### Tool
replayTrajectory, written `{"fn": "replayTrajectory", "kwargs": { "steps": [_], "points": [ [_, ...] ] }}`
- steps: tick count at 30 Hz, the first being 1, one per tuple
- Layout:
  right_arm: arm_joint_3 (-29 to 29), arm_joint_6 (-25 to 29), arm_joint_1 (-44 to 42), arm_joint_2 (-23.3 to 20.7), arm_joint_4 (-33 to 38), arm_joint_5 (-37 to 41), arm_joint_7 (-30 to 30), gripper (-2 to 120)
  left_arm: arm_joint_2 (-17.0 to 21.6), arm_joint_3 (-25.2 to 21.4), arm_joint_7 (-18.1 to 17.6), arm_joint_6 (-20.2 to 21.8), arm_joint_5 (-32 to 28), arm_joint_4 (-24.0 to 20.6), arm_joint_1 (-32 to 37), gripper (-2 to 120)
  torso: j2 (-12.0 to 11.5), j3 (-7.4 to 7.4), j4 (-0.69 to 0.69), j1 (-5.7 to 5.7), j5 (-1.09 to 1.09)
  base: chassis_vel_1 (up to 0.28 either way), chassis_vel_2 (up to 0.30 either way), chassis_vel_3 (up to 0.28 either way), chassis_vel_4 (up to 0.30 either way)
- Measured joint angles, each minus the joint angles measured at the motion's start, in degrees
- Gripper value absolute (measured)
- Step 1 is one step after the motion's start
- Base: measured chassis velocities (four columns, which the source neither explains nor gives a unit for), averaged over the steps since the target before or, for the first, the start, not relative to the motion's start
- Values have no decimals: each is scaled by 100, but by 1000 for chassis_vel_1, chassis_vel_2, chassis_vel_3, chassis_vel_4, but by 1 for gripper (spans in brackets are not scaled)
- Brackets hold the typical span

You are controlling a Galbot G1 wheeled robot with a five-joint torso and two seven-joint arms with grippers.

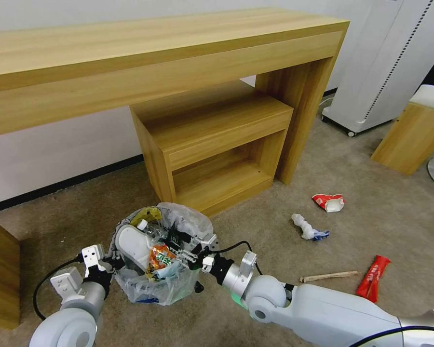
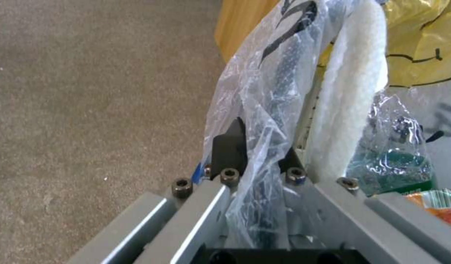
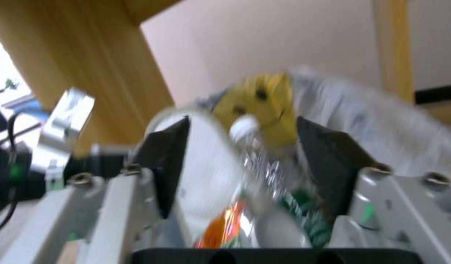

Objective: Pick up the trash bin and place the garbage on the floor into it.

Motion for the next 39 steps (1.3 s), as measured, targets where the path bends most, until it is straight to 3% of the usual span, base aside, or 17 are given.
{"fn": "replayTrajectory", "kwargs": {
  "steps": [4, 5, 12, 20, 34, 39],
  "points": [
    [663, -50, -212, 94, 138, -10, 228, 78, 3, -8, 6, -7, 17, 27, 3, 1, 0, 0, 1, 0, 1, 0, 0, 0, 0],
    [1114, -194, -305, 123, 214, 53, 519, 85, 18, -25, 7, -12, 22, 50, 3, 1, 0, 0, 0, 0, 1, 0, 0, 0, 0],
    [2341, -560, -580, -38, 260, 257, 1600, 100, -13, -109, 31, -57, 79, 79, 54, 1, 0, 0, 2, 0, 1, 0, 0, 0, 0],
    [3437, -868, -1214, -107, 183, 232, 2248, 100, -31, -119, 38, -65, 103, 113, 48, 1, 0, 0, 0, 0, 1, 0, 0, 0, 0],
    [4693, -1220, -1993, -13, 114, 90, 2773, 100, 48, -135, 51, -84, 98, 114, 87, 1, 0, 0, 1, 0, 1, 0, 0, 0, 0],
    [5188, -1626, -2413, 57, 188, 195, 3410, 100, 63, -140, 55, -91, 94, 118, 78, 1, 0, -1, 0, 0, 1, 0, 0, 0, 0]
  ]
}}
